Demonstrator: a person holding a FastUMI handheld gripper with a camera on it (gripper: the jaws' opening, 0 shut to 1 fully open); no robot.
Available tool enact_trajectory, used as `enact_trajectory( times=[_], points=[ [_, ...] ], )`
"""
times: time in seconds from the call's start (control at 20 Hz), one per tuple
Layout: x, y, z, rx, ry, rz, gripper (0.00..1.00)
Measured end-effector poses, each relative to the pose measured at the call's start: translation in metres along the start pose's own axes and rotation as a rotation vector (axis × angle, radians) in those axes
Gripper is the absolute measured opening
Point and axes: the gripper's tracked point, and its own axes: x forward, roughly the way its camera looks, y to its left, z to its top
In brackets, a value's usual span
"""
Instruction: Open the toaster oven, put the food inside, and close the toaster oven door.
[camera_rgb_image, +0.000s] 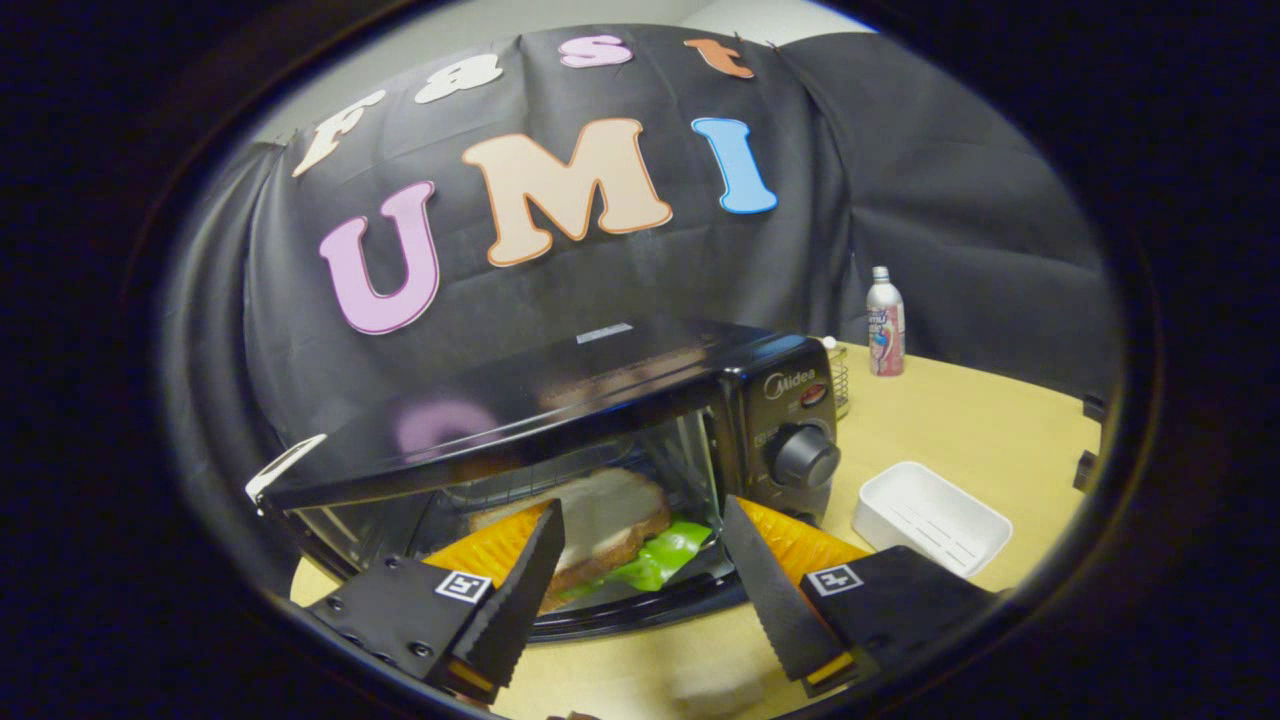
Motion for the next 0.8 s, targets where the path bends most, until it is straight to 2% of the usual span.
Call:
enact_trajectory(
  times=[0.25,0.8],
  points=[
    [-0.016,-0.004,-0.009,-0.038,0.035,0.003,0.98],
    [-0.103,-0.028,-0.041,-0.115,0.143,-0.059,0.99]
  ],
)
